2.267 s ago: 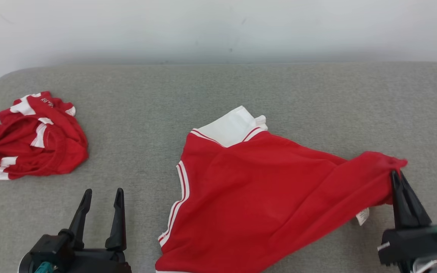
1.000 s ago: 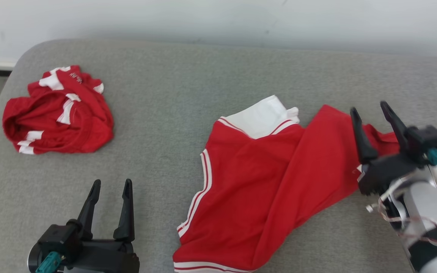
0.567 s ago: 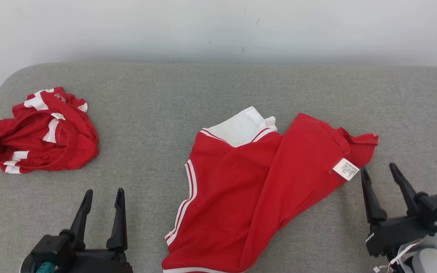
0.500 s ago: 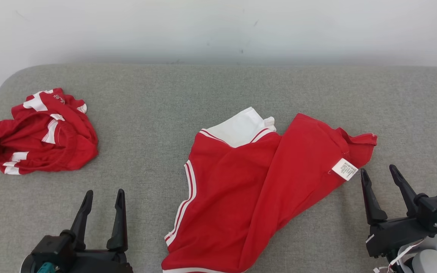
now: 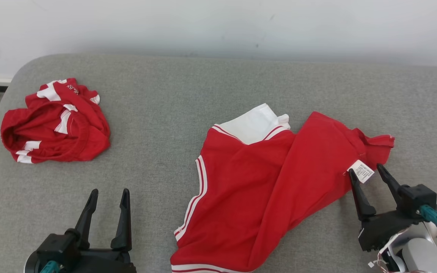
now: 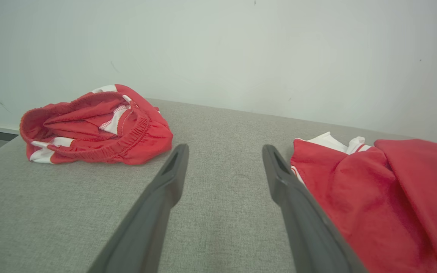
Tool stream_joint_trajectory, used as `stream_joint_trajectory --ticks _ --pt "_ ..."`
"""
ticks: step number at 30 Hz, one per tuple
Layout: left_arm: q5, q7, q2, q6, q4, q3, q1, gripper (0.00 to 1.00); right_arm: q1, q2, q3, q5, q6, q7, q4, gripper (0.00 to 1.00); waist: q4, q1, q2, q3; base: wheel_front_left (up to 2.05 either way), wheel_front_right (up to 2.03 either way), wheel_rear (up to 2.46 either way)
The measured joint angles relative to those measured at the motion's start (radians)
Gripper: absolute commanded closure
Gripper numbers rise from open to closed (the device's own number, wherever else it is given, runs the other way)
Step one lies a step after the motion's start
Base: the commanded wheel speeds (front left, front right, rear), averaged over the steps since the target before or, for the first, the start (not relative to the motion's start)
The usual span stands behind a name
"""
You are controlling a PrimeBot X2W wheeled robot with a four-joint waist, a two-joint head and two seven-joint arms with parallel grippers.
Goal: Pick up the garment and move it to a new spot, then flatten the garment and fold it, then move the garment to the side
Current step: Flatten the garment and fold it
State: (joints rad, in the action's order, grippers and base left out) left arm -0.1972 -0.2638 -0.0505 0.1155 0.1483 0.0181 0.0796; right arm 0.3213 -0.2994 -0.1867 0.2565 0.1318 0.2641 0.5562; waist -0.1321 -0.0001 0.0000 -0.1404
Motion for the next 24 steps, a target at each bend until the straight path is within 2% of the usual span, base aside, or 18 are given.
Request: stream_joint_trajectory --ticks 2,3,4,5,13,24 --pt "-0.007 0.0 0.0 0.0 0.0 0.003 0.003 0.0 0.028 -0.004 -0.017 0.011 0.0 0.0 0.04 0.0 -0.007 0.0 0.0 -0.01 0.0 0.0 0.0" --pt "-0.008 0.0 0.0 0.0 -0.001 0.003 0.007 0.0 0.042 -0.004 -0.027 0.018 0.0 0.0 0.057 0.55 -0.01 0.0 0.0 -0.015 0.0 0.0 0.0" --pt "-0.008 0.0 0.0 0.0 -0.001 0.005 0.012 0.0 0.052 -0.004 -0.035 0.025 0.0 0.0 0.07 0.96 -0.014 0.0001 0.0 -0.02 0.0 0.0 0.0" --pt "-0.008 0.0 0.0 0.0 -0.001 0.007 0.014 0.0 0.06 -0.004 -0.041 0.031 0.0 0.0 0.074 1.0 -0.017 0.0002 0.0 -0.024 0.0 0.0 0.0" --pt "-0.015 0.0 0.0 -0.006 0.006 -0.004 0.003 0.0 0.039 0.001 -0.042 0.05 0.0 0.0 0.019 1.0 -0.011 0.0002 0.0 -0.025 0.0 0.0 0.0" --pt "-0.017 0.0 0.0 -0.01 0.012 0.006 -0.012 0.0 -0.214 0.046 0.026 0.036 0.0 0.0 -0.284 1.0 0.072 0.0001 0.0 0.021 0.0 0.0 0.0"
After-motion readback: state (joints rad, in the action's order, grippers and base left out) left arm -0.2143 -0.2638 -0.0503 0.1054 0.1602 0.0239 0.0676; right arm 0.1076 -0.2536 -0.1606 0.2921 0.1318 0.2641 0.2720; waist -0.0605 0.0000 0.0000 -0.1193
